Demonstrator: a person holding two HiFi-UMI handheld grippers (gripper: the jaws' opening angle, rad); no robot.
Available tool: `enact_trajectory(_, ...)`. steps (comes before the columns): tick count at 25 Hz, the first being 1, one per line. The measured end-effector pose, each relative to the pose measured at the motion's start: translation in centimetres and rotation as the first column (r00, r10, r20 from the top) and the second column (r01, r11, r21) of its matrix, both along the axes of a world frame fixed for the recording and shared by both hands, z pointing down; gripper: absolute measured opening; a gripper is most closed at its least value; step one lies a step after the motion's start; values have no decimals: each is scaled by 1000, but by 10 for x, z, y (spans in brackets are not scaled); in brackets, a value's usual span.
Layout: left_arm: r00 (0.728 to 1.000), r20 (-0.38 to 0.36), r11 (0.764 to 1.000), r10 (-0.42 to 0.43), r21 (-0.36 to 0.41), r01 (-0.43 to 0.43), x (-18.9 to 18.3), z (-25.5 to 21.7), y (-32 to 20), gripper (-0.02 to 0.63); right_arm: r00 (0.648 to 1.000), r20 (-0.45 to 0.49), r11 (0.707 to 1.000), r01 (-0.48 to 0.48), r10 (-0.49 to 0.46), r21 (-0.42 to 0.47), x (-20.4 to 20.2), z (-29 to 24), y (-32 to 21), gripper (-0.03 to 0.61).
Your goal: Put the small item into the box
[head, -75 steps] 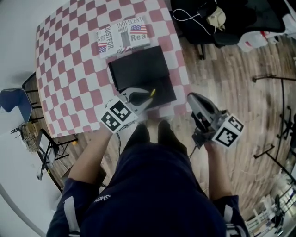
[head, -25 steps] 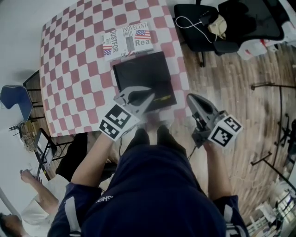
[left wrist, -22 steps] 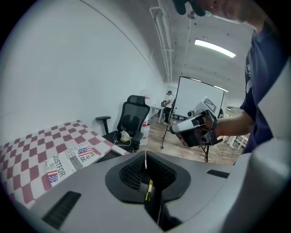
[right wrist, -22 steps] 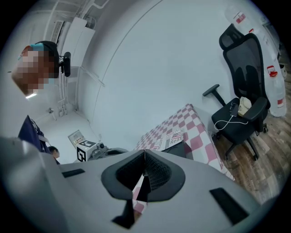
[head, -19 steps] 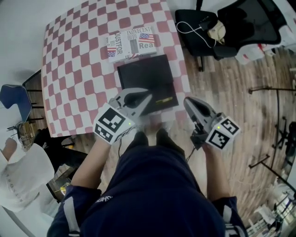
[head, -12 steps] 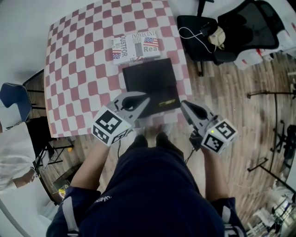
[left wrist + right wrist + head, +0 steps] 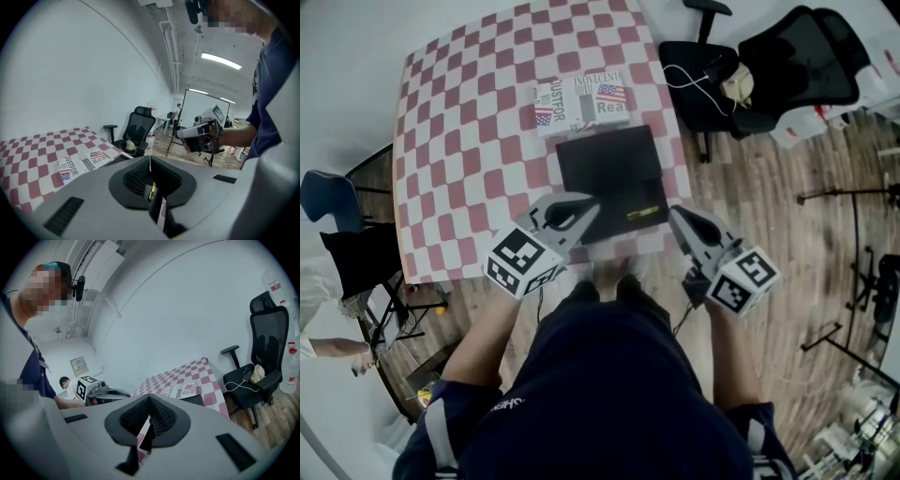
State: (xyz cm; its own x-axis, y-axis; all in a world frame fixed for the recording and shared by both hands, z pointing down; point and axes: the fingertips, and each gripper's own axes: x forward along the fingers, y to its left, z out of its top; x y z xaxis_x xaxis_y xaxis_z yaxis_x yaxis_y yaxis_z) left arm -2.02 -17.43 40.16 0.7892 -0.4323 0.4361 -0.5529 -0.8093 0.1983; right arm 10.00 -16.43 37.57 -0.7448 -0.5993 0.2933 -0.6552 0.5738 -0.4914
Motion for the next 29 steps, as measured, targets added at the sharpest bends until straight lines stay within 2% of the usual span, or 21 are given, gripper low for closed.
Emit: enact_trajectory(29,1000,4,1000,12,-7,-12,1,2,-3,35,999,-30,999,36,-36,8,-14,3,0,15)
